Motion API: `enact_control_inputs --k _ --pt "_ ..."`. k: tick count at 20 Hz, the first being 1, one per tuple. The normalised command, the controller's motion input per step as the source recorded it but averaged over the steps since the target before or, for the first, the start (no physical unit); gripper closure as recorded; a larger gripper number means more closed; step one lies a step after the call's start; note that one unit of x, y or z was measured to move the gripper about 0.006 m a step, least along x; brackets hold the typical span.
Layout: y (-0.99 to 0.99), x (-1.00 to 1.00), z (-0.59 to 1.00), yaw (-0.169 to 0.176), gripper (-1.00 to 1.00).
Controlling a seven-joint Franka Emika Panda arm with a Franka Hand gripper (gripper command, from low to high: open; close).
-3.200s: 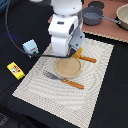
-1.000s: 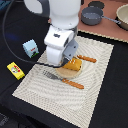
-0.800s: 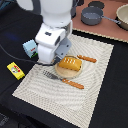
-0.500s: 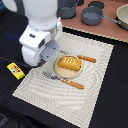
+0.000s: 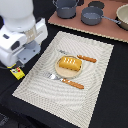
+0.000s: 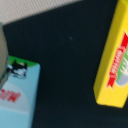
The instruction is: Place the bread, butter, and milk from the table onto the serving area.
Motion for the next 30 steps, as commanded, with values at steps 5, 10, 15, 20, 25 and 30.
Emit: enact_control_inputs --k 5,10,15,20,25,30 --pt "-0.24 -0.45 -0.20 -0.010 -1.00" --pt "-0.13 -0.28 -0.38 -0.008 -1.00" --pt "-0.13 -0.27 -0.35 -0.004 -1.00" --pt "-0.11 -0.36 -0.22 0.000 -1.00" --pt "-0.10 -0.32 -0.21 0.000 1.00" --pt "-0.03 -0.11 -0.29 0.000 1.00"
